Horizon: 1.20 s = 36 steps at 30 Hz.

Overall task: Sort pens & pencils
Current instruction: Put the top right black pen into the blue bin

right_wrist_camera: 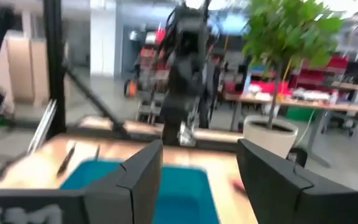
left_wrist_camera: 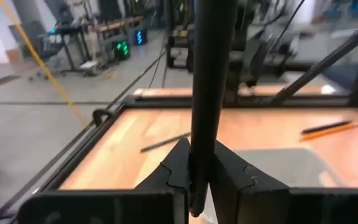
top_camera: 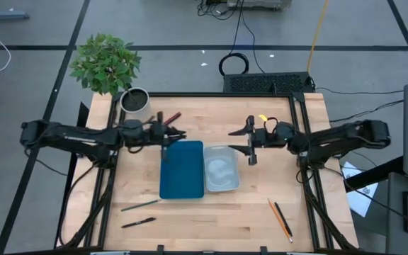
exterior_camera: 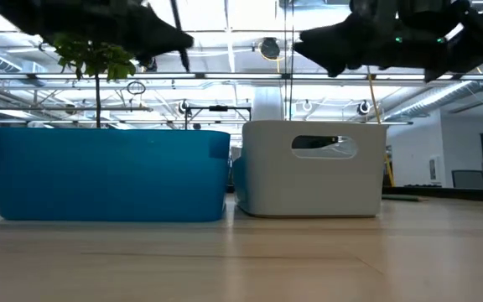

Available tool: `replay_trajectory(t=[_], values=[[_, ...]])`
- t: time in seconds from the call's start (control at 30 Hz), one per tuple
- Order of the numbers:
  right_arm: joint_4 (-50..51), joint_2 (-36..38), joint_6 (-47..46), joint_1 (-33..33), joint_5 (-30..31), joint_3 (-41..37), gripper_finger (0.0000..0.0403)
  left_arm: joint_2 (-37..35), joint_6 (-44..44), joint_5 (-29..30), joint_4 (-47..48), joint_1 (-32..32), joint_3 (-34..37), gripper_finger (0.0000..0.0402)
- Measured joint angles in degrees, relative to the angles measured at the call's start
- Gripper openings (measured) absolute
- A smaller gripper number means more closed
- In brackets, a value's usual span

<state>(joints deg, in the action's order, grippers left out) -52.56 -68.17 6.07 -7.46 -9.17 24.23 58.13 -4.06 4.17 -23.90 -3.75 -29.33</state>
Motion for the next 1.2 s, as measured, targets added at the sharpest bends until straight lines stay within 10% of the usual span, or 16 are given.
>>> replay_trajectory(t=[0.53, 1.2], values=[[14.56, 8.08, 4.54, 0.06, 0.15, 0.02, 0.0181, -6.1, 4.63, -2.53, 1.04, 0.42, 5.81, 0.0035], [14.89, 8.08, 5.22, 0.06, 0.33, 0.02, 0.018, 30.24, 0.92, 3.55, 52.03, 11.37, -20.17, 0.0035]])
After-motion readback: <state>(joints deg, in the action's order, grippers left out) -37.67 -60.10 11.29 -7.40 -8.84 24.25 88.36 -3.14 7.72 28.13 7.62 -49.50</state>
